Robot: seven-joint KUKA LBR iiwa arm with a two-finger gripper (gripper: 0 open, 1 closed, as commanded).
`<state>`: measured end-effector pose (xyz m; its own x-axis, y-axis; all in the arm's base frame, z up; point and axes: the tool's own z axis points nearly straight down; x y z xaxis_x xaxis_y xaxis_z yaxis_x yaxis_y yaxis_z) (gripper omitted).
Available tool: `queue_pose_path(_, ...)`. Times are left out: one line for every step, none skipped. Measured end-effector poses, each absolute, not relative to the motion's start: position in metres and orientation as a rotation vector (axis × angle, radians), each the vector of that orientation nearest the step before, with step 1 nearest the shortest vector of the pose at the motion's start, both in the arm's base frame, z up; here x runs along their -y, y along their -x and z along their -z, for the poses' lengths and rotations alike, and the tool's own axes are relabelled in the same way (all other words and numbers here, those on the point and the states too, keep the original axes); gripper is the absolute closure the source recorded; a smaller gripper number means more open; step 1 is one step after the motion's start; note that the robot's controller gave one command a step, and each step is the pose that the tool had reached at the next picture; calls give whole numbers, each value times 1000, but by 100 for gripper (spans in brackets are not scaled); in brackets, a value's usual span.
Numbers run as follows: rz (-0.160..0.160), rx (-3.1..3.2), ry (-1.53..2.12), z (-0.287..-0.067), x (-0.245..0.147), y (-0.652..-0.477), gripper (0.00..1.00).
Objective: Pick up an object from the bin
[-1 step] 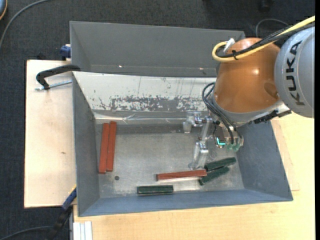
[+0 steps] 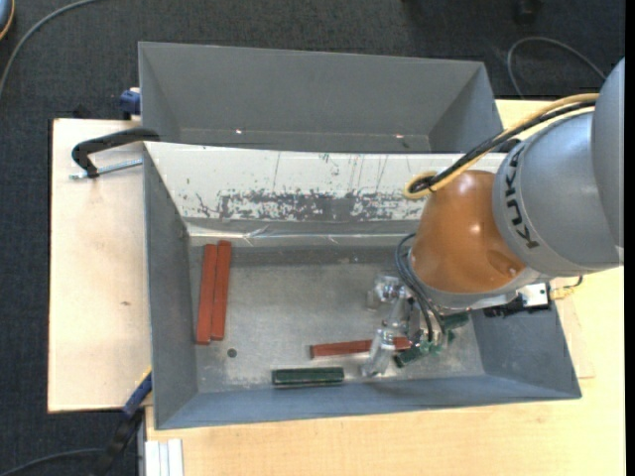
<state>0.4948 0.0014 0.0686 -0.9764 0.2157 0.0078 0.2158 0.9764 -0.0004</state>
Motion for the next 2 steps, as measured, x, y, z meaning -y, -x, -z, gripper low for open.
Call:
queue_pose_path(3,3122,339,-72,-2,-497,100)
queue_pose_path(5,3134,375,-224,-6,-513,100)
